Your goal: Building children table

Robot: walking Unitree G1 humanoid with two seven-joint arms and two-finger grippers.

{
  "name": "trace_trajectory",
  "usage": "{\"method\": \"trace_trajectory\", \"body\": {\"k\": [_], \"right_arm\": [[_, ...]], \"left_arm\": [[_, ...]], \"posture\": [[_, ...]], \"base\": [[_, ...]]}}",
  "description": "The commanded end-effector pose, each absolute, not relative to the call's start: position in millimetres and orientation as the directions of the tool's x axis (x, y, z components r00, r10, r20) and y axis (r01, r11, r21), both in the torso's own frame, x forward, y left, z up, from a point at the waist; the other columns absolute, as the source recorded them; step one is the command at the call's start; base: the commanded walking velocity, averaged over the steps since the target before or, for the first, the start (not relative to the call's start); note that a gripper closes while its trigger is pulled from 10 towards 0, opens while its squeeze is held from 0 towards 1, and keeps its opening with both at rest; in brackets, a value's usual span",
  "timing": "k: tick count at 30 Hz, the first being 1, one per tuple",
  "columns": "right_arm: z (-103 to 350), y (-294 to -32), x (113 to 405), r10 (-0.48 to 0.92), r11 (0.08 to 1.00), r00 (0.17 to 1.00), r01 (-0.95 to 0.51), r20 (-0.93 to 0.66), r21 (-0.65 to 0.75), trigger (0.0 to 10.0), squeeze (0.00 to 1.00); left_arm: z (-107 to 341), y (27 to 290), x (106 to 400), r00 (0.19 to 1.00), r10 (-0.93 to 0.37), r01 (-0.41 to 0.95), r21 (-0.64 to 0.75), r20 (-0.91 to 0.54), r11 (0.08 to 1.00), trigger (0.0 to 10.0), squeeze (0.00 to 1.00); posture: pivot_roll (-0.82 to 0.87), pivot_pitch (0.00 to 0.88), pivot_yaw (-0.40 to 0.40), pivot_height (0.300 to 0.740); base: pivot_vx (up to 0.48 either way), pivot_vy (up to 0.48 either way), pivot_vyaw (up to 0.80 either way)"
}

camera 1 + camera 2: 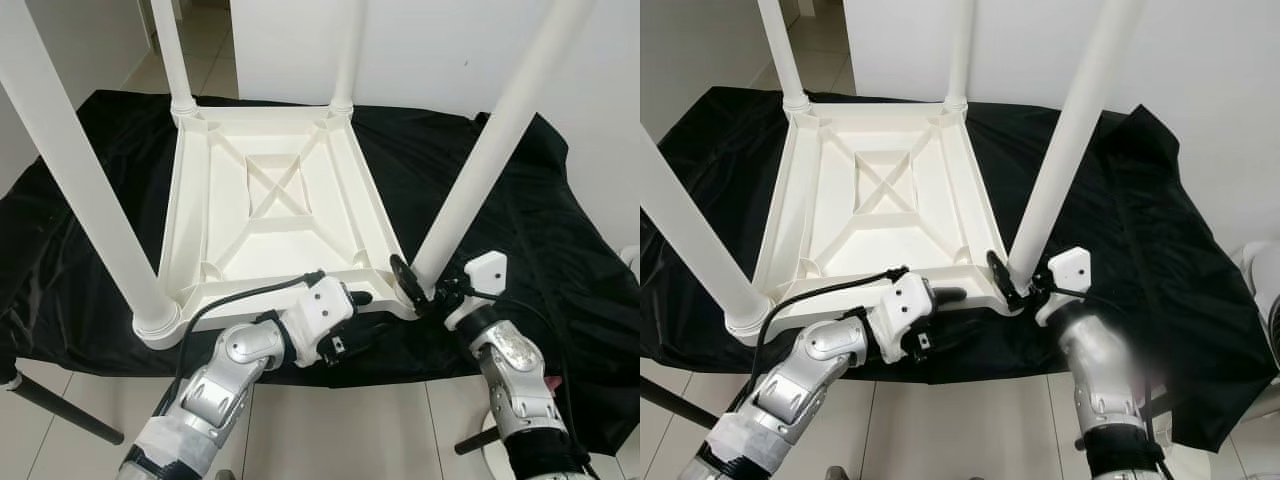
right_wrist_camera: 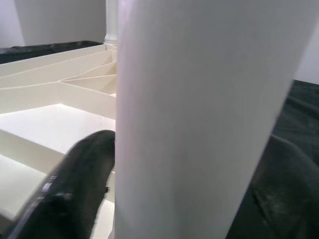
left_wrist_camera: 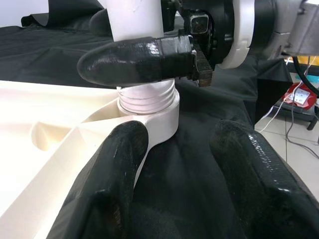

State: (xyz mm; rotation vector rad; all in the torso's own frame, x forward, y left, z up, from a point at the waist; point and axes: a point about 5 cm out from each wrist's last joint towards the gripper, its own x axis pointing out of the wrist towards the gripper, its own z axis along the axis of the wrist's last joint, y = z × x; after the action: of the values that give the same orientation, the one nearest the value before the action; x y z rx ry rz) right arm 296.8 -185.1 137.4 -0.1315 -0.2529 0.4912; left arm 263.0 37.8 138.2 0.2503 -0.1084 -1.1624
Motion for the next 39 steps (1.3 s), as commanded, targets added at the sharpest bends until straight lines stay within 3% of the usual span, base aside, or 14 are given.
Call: {"method": "trace_trajectory", "body": {"k": [1,2,3,13,14,15,16,17,21,22,29,33,39], "right_arm": [[134,-186,298,0.493,0.867,0.851,-0.464,0.181,-0.183,4.5,0.00],[133,-186,299,0.498,0.864,0.849,-0.467,0.175,-0.188,3.4,0.00],[132,-186,299,0.503,0.861,0.848,-0.473,0.167,-0.188,0.0,0.00],[127,-186,300,0.520,0.851,0.842,-0.498,0.143,-0.166,0.0,0.00],[126,-185,299,0.519,0.853,0.843,-0.499,0.140,-0.154,2.4,0.00],[126,-185,299,0.519,0.853,0.843,-0.499,0.140,-0.154,2.4,0.00],[125,-185,298,0.515,0.856,0.846,-0.497,0.139,-0.144,8.1,0.00],[126,-183,297,0.508,0.861,0.849,-0.493,0.145,-0.127,10.0,0.00],[125,-181,298,0.426,0.904,0.894,-0.415,0.140,-0.102,10.0,0.00],[123,-181,299,0.346,0.936,0.930,-0.335,0.124,-0.107,10.0,0.00],[122,-175,295,0.255,0.967,0.960,-0.250,0.118,-0.049,10.0,0.00],[116,-164,290,0.010,0.999,0.998,-0.013,0.062,0.046,10.0,0.00],[111,-154,286,-0.222,0.969,0.975,0.221,-0.002,0.113,10.0,0.00]], "left_arm": [[138,35,258,0.330,-0.941,0.917,0.262,-0.074,0.301,10.0,0.00],[138,35,258,0.333,-0.940,0.915,0.264,-0.075,0.304,10.0,0.00],[139,35,258,0.337,-0.938,0.914,0.265,-0.075,0.307,10.0,0.00],[140,36,258,0.343,-0.936,0.913,0.265,-0.081,0.311,10.0,0.00],[140,36,258,0.342,-0.936,0.913,0.265,-0.081,0.310,10.0,0.00],[140,36,258,0.342,-0.936,0.913,0.265,-0.081,0.310,10.0,0.00],[140,36,258,0.341,-0.937,0.913,0.265,-0.082,0.309,10.0,0.00],[140,36,258,0.339,-0.937,0.914,0.265,-0.082,0.308,10.0,0.00],[140,35,258,0.338,-0.937,0.915,0.265,-0.085,0.306,10.0,0.00],[139,35,257,0.339,-0.937,0.915,0.264,-0.085,0.306,10.0,0.00],[139,34,257,0.338,-0.937,0.916,0.260,-0.086,0.306,10.0,0.00],[139,33,257,0.337,-0.938,0.917,0.254,-0.085,0.306,10.0,0.00],[139,33,257,0.339,-0.937,0.916,0.255,-0.084,0.309,10.0,0.00]], "posture": [[-0.02,0.065,-0.051,0.740],[-0.01,0.065,-0.052,0.740],[-0.01,0.065,-0.052,0.740],[-0.01,0.064,-0.050,0.740],[-0.02,0.066,-0.048,0.740],[-0.02,0.066,-0.048,0.740],[-0.02,0.066,-0.048,0.740],[-0.02,0.067,-0.048,0.740],[-0.02,0.068,-0.049,0.740],[-0.03,0.070,-0.050,0.740],[-0.03,0.073,-0.048,0.740],[-0.04,0.078,-0.050,0.740],[-0.04,0.078,-0.054,0.740]], "base": [[0.000,0.000,0.00],[0.000,0.000,0.00],[0.000,0.000,0.00],[0.000,0.000,0.00],[0.000,0.000,0.00],[0.000,0.000,0.00],[0.000,0.000,0.00],[0.000,0.000,0.00],[0.000,0.000,0.00],[0.000,0.000,0.00],[0.000,0.000,0.00],[0.000,0.000,0.00],[0.000,0.000,0.00]]}}
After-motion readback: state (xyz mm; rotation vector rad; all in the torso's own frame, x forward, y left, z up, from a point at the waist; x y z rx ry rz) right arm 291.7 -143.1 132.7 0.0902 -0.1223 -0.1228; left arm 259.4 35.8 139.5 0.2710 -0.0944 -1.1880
